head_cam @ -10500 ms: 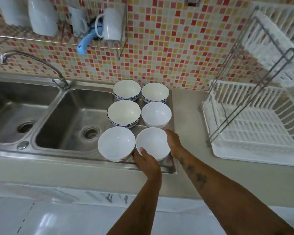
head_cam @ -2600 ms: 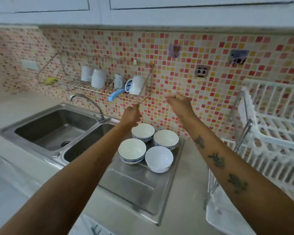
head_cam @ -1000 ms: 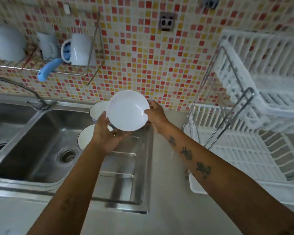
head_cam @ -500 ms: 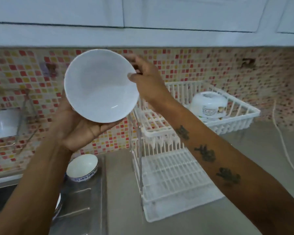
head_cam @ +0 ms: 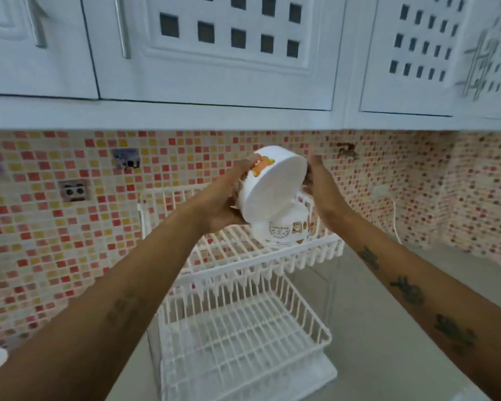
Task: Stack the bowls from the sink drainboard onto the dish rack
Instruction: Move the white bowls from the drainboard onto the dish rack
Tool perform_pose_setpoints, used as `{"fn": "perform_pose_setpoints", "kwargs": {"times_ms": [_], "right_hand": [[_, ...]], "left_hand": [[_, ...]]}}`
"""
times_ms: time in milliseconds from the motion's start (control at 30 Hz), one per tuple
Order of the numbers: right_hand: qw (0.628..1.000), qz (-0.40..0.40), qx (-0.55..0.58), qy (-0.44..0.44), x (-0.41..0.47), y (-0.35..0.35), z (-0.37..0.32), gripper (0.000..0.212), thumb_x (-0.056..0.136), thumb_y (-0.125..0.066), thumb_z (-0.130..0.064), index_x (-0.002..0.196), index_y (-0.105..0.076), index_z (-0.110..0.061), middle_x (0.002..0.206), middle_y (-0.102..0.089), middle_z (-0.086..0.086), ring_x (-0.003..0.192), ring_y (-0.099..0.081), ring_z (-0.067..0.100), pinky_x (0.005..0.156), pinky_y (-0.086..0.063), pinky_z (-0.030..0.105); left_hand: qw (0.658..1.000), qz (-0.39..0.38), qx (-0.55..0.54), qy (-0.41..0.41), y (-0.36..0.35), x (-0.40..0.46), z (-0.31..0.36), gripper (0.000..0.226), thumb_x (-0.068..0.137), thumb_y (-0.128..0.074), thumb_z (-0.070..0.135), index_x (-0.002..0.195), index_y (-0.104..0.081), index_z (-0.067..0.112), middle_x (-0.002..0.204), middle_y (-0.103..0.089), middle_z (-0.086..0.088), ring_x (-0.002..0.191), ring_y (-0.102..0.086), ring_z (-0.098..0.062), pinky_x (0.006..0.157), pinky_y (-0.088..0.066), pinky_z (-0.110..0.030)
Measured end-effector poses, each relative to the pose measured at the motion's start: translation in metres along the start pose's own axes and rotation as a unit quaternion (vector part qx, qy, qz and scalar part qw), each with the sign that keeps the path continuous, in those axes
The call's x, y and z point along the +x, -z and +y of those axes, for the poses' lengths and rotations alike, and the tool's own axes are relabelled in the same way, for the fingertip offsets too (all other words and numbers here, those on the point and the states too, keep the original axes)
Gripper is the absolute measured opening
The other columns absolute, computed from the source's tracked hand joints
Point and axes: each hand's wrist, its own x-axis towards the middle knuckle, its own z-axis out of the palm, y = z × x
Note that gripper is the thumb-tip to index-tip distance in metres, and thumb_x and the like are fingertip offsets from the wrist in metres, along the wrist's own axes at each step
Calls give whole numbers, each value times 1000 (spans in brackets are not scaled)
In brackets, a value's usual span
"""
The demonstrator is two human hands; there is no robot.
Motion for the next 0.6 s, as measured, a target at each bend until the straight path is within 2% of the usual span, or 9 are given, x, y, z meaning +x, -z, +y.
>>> {"fn": "perform_pose_setpoints", "kwargs": {"times_ms": [33, 67, 133, 200, 300, 400, 467, 533, 600], "right_hand": [[1000, -11, -20, -15, 7, 9, 3, 61, 99, -16, -50, 135, -51, -14, 140, -52, 8, 120, -52, 17, 99, -36, 28], [999, -21, -39, -28, 12, 16, 5, 62, 101, -13, -47, 128, -55, -10, 132, -56, 8, 112, -55, 13, 91, -36, 21], [996, -41, -67, -45, 20, 23, 4, 61, 101, -11, -45, 114, -61, -14, 112, -60, 4, 92, -57, 4, 78, -37, 15], [993, -56, -83, -59, 25, 25, 8, 64, 99, -13, -52, 114, -64, -16, 107, -62, 3, 90, -59, 8, 81, -42, 21], [992, -31, -90, -82, 36, 24, 26, 70, 82, -23, -76, 102, -66, -24, 107, -69, 7, 96, -66, 21, 94, -51, 42], [990, -7, -97, -98, 48, 26, 55, 94, 59, -36, -93, 110, -65, -20, 112, -68, 5, 100, -66, 26, 94, -50, 47], [990, 12, -80, -113, 46, 25, 60, 84, 69, -48, -81, 120, -60, -15, 118, -66, 6, 103, -64, 25, 92, -51, 42], [989, 20, -82, -119, 46, 24, 66, 62, 81, -55, -60, 122, -57, -13, 119, -65, 7, 104, -64, 25, 90, -52, 40], [988, 21, -95, -119, 51, 23, 72, 61, 79, -55, -58, 123, -55, -15, 120, -64, 6, 105, -63, 25, 93, -52, 44]], "left_hand": [[998, 13, 50, -22, -5, 9, 0, 36, 86, -61, 52, 103, -68, 21, 93, -74, -1, 91, -66, -23, 86, -56, -42], [993, 44, 103, -44, -11, 17, -1, 33, 84, -66, 51, 99, -68, 21, 92, -74, 0, 88, -66, -23, 85, -55, -38], [971, 97, 194, -98, -18, 40, -7, 44, 77, -75, 48, 106, -63, 17, 104, -70, -4, 86, -66, -20, 76, -55, -32], [949, 122, 255, -139, -25, 53, -15, 52, 70, -81, 47, 108, -58, 20, 109, -65, -5, 87, -64, -14, 70, -55, -26], [904, 133, 370, -169, -36, 71, -27, 82, 55, -83, 59, 122, -55, 22, 113, -51, -1, 117, -49, -20, 96, -50, -36], [882, 138, 421, -160, -41, 86, -35, 99, 45, -76, 71, 129, -53, 22, 114, -50, 0, 122, -40, -19, 103, -46, -38], [876, 139, 433, -159, -39, 97, -45, 96, 49, -78, 68, 129, -53, 22, 116, -52, -1, 123, -40, -21, 103, -46, -39], [876, 131, 432, -167, -43, 97, -50, 85, 62, -84, 53, 133, -50, 19, 109, -46, 3, 124, -36, -23, 101, -41, -32], [872, 143, 434, -175, -44, 98, -54, 79, 67, -85, 44, 134, -50, 17, 101, -37, 8, 125, -36, -23, 98, -38, -32]]}}
